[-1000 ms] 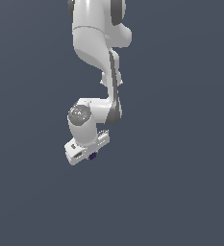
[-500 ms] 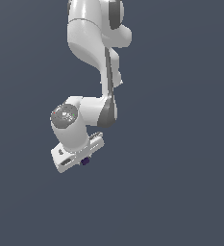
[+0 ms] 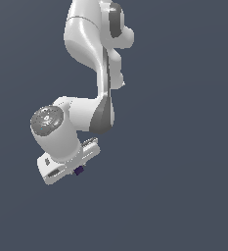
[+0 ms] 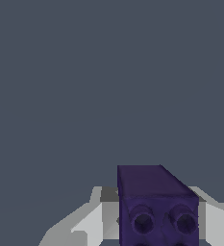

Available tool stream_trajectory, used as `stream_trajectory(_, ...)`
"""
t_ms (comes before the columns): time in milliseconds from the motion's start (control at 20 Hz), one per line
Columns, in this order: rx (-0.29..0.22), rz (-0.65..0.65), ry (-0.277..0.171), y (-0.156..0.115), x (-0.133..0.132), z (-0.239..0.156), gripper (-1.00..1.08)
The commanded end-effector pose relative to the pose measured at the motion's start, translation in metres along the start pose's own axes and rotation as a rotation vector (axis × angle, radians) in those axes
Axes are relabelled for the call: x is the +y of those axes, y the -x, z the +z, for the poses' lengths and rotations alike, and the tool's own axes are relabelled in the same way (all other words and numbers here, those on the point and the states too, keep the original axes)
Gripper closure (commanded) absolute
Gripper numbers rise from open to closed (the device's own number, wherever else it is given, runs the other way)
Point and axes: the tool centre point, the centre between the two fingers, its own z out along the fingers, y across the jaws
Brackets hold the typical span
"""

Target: Pick up the object and move it to a goal position.

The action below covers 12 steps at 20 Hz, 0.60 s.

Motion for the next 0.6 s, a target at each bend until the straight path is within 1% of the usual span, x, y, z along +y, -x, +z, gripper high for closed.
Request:
stream_trajectory(0,0.000,0.000,0.000,-0.003,0.006,-0.006,1.08)
stream_trajectory(550,0.000,0.000,0.000,-0.009,0.018,-0.016,1.08)
